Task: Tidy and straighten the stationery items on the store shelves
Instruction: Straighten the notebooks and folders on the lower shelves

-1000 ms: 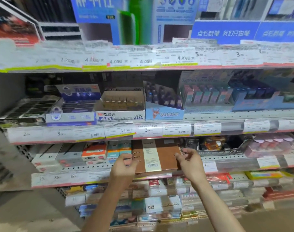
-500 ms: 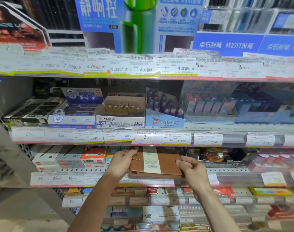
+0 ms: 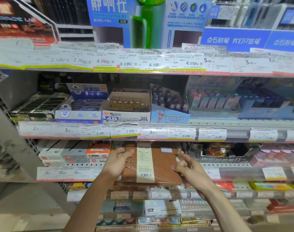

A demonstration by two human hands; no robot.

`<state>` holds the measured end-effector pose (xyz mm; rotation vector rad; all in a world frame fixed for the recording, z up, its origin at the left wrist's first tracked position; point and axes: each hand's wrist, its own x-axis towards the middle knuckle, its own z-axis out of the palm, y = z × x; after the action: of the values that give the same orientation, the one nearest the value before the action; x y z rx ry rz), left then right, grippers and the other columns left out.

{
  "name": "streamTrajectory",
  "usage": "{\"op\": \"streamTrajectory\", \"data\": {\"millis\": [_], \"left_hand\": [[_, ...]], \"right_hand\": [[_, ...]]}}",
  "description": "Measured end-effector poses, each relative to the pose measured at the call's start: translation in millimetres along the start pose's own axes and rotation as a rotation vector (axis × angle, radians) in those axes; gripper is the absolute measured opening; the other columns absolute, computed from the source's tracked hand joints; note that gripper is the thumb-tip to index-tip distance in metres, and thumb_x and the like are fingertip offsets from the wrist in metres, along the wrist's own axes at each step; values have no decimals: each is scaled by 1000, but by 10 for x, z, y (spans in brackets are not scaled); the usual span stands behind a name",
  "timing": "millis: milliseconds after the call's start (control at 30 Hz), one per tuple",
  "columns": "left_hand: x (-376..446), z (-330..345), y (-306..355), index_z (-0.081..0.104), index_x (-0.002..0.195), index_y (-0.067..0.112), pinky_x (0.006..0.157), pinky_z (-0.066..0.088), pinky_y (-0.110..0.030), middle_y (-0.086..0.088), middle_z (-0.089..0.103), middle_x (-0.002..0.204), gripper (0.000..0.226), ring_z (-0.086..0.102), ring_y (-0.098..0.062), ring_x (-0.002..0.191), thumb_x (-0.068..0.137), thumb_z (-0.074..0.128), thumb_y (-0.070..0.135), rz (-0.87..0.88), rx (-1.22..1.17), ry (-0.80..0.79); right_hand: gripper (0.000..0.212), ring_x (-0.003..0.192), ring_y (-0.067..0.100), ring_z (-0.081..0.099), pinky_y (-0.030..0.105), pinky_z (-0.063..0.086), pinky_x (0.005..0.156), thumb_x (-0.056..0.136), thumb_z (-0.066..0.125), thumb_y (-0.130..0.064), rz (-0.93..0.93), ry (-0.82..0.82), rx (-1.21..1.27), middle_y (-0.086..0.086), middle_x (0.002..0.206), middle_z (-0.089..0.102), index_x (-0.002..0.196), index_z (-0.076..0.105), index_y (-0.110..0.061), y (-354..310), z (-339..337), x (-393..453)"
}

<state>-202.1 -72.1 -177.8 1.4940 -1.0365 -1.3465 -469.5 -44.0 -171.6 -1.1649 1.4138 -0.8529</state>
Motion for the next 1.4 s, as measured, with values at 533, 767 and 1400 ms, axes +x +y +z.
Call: {"op": "streamTrajectory", "data": {"millis": [533,767,1400], "left_hand": [[-680,-414,-345,61,99,29,66,52,-23,5,75,86,17,71,-7,74,91,64,43,62,247,-160],[-859,-207,-647,61,100,22,72,53,-21,18,74,93,24,70,0,88,88,68,41,69,399,-277],[-1848,2922,-94,58,122,31,70,48,-15,11,69,76,30,67,-1,77,93,66,25,431,193,-362]], "right_hand": [[31,74,15,68,28,51,60,83,77,-34,37,120,-147,3,86,72,92,59,-10,207,393,-441],[26,77,24,68,29,55,63,86,75,-17,29,139,-129,18,91,69,105,58,-11,542,177,-838],[31,83,8,61,25,50,73,88,72,-22,-258,567,-17,-6,91,64,113,58,-35,935,-2561,-2197]]}}
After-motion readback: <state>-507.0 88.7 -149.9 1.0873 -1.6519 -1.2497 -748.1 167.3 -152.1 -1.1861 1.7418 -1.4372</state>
